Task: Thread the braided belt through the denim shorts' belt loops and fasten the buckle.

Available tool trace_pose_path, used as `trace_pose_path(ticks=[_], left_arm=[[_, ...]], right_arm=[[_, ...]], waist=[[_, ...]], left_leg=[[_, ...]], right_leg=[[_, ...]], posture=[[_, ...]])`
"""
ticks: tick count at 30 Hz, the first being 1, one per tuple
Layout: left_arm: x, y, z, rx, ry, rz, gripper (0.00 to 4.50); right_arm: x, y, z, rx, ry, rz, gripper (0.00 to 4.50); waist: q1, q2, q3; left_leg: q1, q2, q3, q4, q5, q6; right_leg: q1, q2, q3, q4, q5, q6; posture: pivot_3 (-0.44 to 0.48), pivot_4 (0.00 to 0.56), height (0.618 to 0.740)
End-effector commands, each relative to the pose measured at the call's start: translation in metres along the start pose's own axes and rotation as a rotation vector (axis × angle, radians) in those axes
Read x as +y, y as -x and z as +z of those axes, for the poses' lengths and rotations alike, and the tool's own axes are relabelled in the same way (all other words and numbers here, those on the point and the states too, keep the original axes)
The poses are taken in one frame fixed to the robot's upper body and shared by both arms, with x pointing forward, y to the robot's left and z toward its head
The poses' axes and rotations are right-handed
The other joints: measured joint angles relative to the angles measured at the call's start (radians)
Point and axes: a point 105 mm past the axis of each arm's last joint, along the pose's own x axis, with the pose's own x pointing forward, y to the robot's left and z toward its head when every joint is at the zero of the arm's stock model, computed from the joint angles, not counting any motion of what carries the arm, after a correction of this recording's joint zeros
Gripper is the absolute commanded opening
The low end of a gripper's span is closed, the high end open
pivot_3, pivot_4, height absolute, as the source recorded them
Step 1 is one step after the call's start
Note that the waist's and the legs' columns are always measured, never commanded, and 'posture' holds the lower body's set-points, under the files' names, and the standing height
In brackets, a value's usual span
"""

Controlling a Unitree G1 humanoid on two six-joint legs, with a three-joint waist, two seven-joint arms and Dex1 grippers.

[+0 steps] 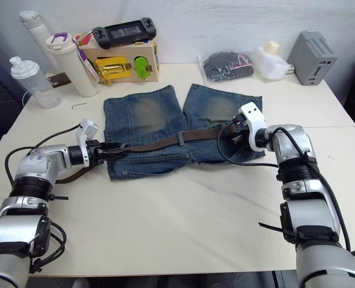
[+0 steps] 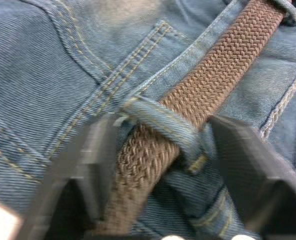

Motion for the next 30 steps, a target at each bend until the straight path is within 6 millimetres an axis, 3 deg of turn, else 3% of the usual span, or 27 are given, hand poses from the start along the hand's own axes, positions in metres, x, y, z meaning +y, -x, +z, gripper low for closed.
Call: trace_pose_path(ticks=[1,4,9,12,14,17,19,21,23,27,30], left_arm=[[0.001,-0.003,-0.006,0.02,0.004,0.002,1.07],[0.002,-0.003,-0.006,0.022,-0.009,0.011,0.02],[-0.001,-0.004,0.008,-0.048,-0.035,0.003,0.02],[-0.012,0.001,0.034,-0.172,-0.128,-0.015,0.02],[-0.027,0.008,0.05,-0.255,-0.296,-0.005,0.02],[-0.062,0.027,0.063,-0.387,-0.832,0.147,0.02],[-0.086,0.041,0.051,-0.432,-1.084,0.234,0.02],[-0.102,0.057,0.016,-0.407,-1.29,0.303,0.02],[-0.105,0.075,-0.021,-0.332,-1.419,0.339,0.02],[-0.115,0.093,-0.078,-0.221,-1.535,0.233,0.02],[-0.122,0.09,-0.1,-0.183,-1.572,0.127,0.02]], right_arm=[[0.005,0.003,0.009,-0.031,0.019,0.02,0.0],[0.005,0.003,0.01,-0.038,0.023,0.016,0.0],[0.008,0.005,0.013,-0.06,0.035,0.017,0.0],[0.015,0.017,0.023,-0.126,0.055,0.033,0.0],[0.025,0.036,0.031,-0.21,0.083,0.073,0.0],[0.05,0.074,0.035,-0.355,0.141,0.162,0.0],[0.071,0.104,0.033,-0.48,0.133,0.239,0.0],[0.087,0.121,-0.005,-0.442,0.22,0.213,0.0],[0.104,0.125,-0.056,-0.286,0.306,0.206,0.0],[0.106,0.127,-0.13,0.003,0.423,0.162,0.0],[0.105,0.121,-0.147,0.055,0.446,0.153,0.0]], waist=[[0.0,0.0,0.0],[0.001,0.0,0.0],[0.002,0.0,0.0],[0.003,0.0,0.0],[0.002,0.0,0.0],[0.006,0.0,0.0],[0.009,0.0,0.0],[0.015,-0.001,-0.001],[0.03,-0.001,-0.003],[0.063,-0.002,-0.001],[0.082,-0.002,0.0]], left_leg=[[0.0,0.0,0.0,0.0,0.0,0.0],[0.0,0.0,0.0,0.0,0.0,0.0],[0.0,0.0,0.0,0.0,0.0,0.0],[0.0,0.0,0.0,0.0,0.0,0.0],[0.0,0.0,0.0,0.0,0.0,0.0],[-0.009,0.0,-0.002,0.001,0.0,0.0],[-0.01,0.0,-0.002,0.001,-0.001,0.0],[-0.011,0.0,0.0,0.0,-0.001,0.001],[-0.008,0.003,0.001,-0.001,-0.001,0.002],[-0.004,0.005,0.005,-0.005,-0.002,0.002],[0.005,0.001,0.008,-0.003,0.003,0.004]], right_leg=[[0.0,0.0,0.0,0.0,0.0,0.0],[0.0,0.0,0.0,0.0,0.0,0.0],[0.0,0.0,0.0,0.0,0.0,0.0],[0.0,0.0,0.0,0.0,0.0,0.0],[0.0,0.0,0.0,0.0,0.0,0.0],[-0.008,0.0,0.001,0.0,0.0,0.0],[-0.009,0.0,0.0,0.001,0.0,0.0],[-0.009,0.0,0.0,-0.001,0.0,0.0],[-0.007,0.002,0.0,-0.004,0.0,0.0],[0.004,0.004,0.001,-0.023,0.0,0.0],[0.017,0.0,0.004,-0.033,0.003,0.003]], posture=[[0.0,0.15,0.74],[0.0,0.15,0.74],[0.0,0.15,0.74],[0.0,0.15,0.74],[0.0,0.15,0.74],[0.0,0.15,0.74],[0.0,0.15,0.74],[0.0,0.15,0.74],[0.0,0.15,0.74],[0.0,0.15,0.74],[0.0,0.15,0.74]])
